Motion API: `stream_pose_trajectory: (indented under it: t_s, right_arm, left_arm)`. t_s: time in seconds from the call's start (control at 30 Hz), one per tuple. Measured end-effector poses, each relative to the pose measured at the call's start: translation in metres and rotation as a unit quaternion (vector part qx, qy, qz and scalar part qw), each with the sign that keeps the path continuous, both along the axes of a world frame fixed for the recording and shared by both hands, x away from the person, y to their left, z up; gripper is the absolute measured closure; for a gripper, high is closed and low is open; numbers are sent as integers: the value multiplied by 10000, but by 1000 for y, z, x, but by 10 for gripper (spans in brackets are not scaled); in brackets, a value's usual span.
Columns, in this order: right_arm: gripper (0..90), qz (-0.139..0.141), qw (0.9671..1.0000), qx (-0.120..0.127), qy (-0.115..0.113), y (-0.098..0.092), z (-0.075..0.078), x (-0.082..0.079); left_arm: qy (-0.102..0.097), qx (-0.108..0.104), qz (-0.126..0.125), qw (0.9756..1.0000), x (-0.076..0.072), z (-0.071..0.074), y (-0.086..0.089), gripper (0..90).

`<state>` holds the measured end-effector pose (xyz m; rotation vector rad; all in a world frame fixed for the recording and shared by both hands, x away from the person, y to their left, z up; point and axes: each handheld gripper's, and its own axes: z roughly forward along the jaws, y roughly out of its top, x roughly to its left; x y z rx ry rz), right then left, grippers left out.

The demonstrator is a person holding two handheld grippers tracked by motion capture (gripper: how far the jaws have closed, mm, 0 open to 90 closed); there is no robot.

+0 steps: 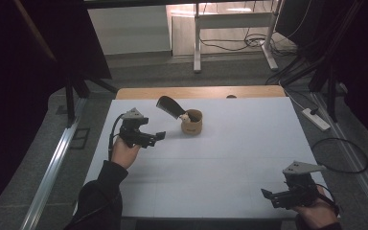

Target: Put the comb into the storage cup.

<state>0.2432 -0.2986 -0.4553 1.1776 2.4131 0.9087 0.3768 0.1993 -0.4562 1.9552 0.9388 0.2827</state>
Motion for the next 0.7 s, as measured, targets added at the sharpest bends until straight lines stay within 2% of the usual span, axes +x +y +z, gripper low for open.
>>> stream_pose_trajectory:
  t_s: [0.7]
  right_arm:
    - [0,17,10000,18,-21,0,0,-1]
  left_arm:
    - [100,-5,2,9999,-28,-3,8,0]
